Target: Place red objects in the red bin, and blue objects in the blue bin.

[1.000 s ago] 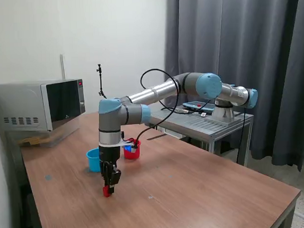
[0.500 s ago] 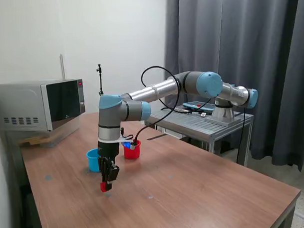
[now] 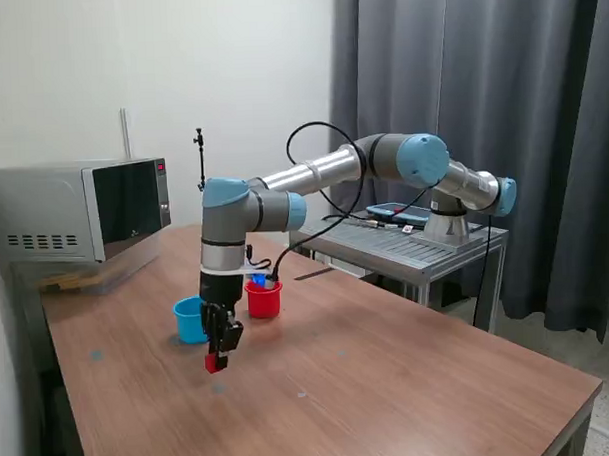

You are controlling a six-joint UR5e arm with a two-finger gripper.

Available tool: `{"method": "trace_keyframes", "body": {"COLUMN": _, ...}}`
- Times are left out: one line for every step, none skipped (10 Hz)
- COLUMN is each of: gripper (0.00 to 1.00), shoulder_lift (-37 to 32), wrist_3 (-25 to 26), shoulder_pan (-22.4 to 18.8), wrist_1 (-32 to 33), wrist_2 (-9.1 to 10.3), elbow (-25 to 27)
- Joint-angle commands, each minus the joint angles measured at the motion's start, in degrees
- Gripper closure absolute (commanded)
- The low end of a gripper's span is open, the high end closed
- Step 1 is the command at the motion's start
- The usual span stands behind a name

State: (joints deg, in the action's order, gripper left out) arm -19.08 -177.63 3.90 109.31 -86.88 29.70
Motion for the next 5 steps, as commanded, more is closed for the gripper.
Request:
{"method": "trace_keyframes", "body": {"gripper": 1.0, "shoulder_lift": -1.75, "wrist_3": -0.09, "shoulder_pan": -0.29, "wrist_1": -0.32, "wrist_2": -0.13, "elbow": 1.76}}
{"method": "trace_keyframes", "body": {"gripper": 1.0, "shoulder_lift": -2.89, "wrist_3": -0.09, "shoulder_pan": -0.38, "wrist_1": -0.41, "wrist_2": -0.05, "elbow": 3.15}}
{"method": "trace_keyframes", "body": {"gripper": 1.0, "shoulder_lift": -4.03, "wrist_3": 0.0, "shoulder_pan": -0.38, "wrist_1": -0.5, "wrist_2": -0.05, "elbow": 4.39}}
{"method": "trace_keyframes", "body": {"gripper": 1.0, "shoulder_lift": -5.43, "wrist_3": 0.0, "shoulder_pan": -0.38, "wrist_1": -0.68, "wrist_2": 0.13, "elbow": 6.14}}
{"method": "trace_keyframes", "body": {"gripper": 1.0, "shoulder_lift": -6.75, "wrist_3": 0.0, "shoulder_pan": -0.38, "wrist_1": -0.68, "wrist_2": 0.13, "elbow": 7.55}}
